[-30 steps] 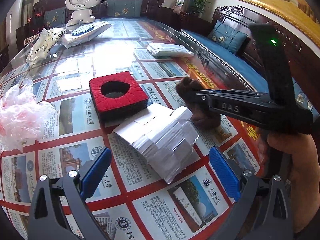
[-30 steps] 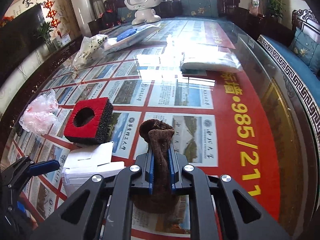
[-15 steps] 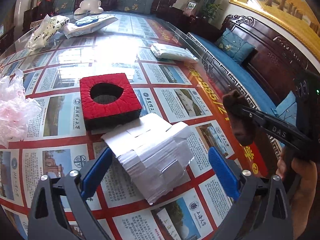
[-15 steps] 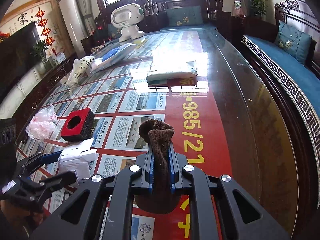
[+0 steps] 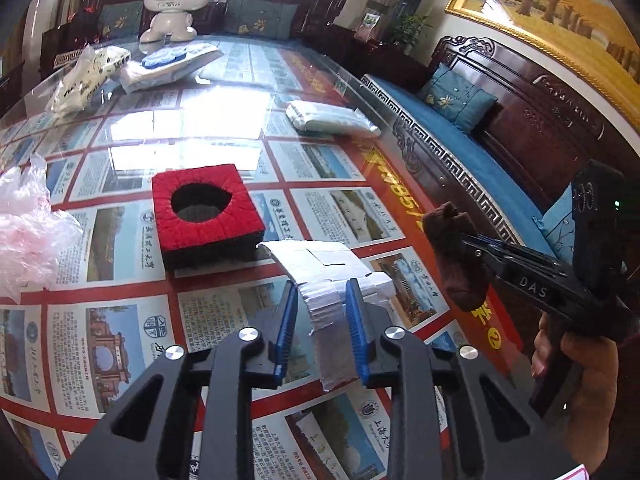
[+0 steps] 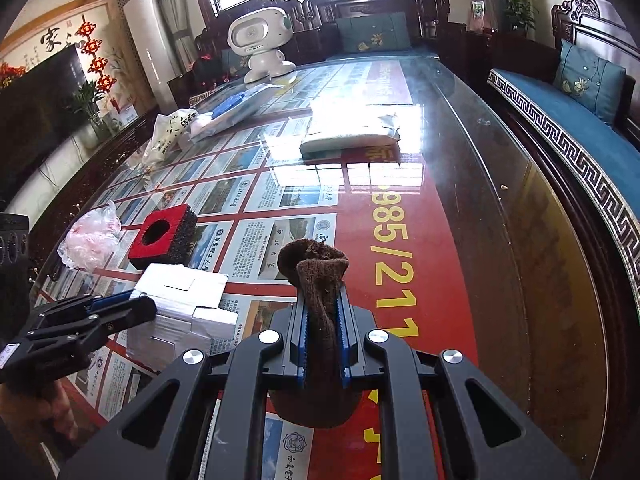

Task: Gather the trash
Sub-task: 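Grasp the white paper stack with the left tool while the right tool holds the sock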

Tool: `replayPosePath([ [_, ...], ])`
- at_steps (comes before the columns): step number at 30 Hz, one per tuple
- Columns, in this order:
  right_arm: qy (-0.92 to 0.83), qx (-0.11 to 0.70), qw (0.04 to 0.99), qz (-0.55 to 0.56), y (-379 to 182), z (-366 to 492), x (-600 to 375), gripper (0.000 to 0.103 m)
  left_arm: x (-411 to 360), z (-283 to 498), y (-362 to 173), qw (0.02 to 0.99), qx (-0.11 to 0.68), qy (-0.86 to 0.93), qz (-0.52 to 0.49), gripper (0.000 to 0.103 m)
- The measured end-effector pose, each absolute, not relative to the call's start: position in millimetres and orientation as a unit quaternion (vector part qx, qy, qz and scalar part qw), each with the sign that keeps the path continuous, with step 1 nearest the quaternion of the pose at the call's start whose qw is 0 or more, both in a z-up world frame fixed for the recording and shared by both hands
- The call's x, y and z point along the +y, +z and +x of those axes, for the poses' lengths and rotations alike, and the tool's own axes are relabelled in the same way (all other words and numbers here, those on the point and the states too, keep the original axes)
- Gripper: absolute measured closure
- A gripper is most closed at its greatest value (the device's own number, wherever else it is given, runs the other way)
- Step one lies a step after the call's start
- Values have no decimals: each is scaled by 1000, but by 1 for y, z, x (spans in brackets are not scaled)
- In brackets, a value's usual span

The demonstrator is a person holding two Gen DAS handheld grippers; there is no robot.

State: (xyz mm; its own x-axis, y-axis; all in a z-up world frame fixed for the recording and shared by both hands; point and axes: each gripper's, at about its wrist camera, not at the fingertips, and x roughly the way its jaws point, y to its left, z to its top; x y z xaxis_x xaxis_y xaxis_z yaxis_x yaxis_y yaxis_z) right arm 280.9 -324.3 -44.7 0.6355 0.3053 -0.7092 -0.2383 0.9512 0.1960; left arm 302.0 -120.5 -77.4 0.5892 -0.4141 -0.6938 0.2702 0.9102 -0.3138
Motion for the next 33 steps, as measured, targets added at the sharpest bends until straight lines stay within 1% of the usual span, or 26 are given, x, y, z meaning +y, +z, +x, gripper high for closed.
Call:
replayPosePath([
  [6,147,392,907,50,-40,275,-329,91,-134,290,-65,890,397,-213,-70,86],
  [13,145,387,909,54,-36,266,-334,91,-145,277,-57,897,384,-215,-42,87],
  [21,148,381,911,55,-26,249,-334,91,-142,264,-41,904,368,-215,-42,87],
  [27,157,367,915,50,-9,217,-327,91,-138,241,-29,908,359,-210,-39,87],
  [33,168,357,918,36,6,165,-316,91,-126,195,-15,913,349,-210,-27,87],
])
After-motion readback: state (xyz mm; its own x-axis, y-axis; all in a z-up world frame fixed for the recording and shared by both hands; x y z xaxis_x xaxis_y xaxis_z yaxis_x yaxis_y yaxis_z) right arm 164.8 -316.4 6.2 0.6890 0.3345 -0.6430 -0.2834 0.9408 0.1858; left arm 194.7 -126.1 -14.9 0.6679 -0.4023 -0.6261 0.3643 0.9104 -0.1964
